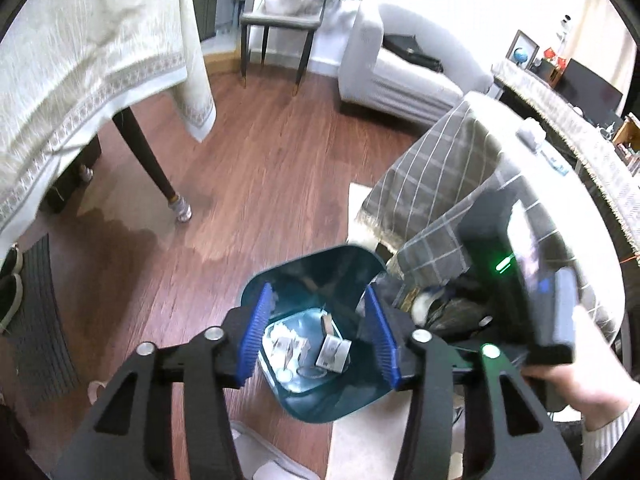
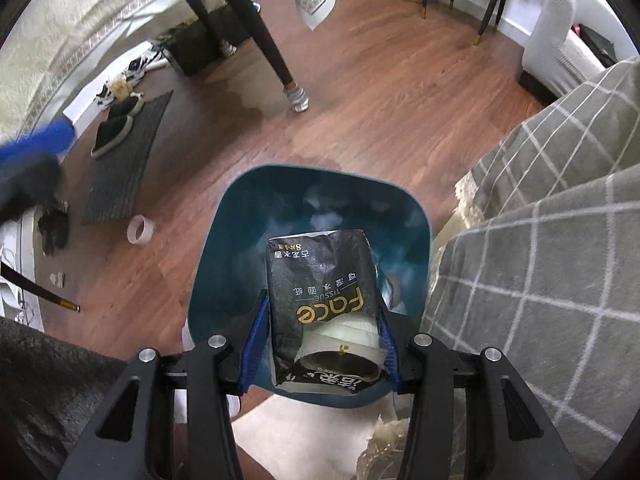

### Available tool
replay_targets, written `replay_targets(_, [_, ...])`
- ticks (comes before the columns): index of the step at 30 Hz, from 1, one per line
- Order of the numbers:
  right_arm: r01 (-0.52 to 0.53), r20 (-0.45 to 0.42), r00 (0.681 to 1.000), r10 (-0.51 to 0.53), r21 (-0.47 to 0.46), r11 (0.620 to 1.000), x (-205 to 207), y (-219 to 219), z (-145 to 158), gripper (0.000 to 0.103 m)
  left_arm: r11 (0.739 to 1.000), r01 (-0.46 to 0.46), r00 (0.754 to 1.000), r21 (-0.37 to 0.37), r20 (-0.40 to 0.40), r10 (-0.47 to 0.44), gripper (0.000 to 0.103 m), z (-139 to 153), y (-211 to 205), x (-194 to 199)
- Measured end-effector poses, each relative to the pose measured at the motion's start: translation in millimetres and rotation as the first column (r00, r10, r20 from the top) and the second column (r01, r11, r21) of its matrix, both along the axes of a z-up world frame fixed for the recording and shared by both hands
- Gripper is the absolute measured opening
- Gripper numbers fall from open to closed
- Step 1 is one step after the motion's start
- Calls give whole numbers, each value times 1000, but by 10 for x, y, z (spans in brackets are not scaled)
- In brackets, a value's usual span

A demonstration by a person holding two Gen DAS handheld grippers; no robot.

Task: Collect trash
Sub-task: 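Open the right tool to drop the black tissue packet into the bin, then move both tools back toward the table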

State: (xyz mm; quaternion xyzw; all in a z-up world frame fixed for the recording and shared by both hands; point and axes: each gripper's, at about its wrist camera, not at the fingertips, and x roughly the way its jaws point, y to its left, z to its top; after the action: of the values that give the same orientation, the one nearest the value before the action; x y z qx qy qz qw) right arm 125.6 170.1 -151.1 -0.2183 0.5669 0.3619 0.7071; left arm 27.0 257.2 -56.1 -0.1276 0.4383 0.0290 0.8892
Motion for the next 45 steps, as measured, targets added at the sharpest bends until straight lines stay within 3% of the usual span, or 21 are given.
replay_targets(5, [-31,1,1000,31,-61,998,-71,51,-168,53,1000,2,999,11,53,-2,39,193,-28,-23])
replay_targets(8, [-49,-10,999,48,-101,994,-108,39,-240,70,1000,2,998,8,69,-2,38,264,-30,-24])
replay_targets(11, [-64,18,998,67,-135,989,-167,-9,-222,70,1000,-5,996,-3,85,5,38,319,-23,-18])
replay_targets(17, [-61,23,998,61,-4,998,-206,-104,147,70,1000,-3,991,-5,133,3,38,494,-80,0])
replay_targets(25, [-89,154,986,63,169,982,-318,-354,893,70,1000,-13,981,-4,195,13,39,709,-156,63])
replay_targets(33, [-47,251,968,-30,297,954,-295,-812,1475,70,1000,-15,979,-9,204,17,39,755,-294,165])
replay_targets(37, [-2,282,954,-100,339,941,-220,-1099,1667,70,1000,-2,978,-4,207,3,40,772,-456,237])
replay_targets(45, [100,294,930,-218,369,924,-28,-1638,1748,70,999,40,977,-4,209,-38,45,779,-812,411])
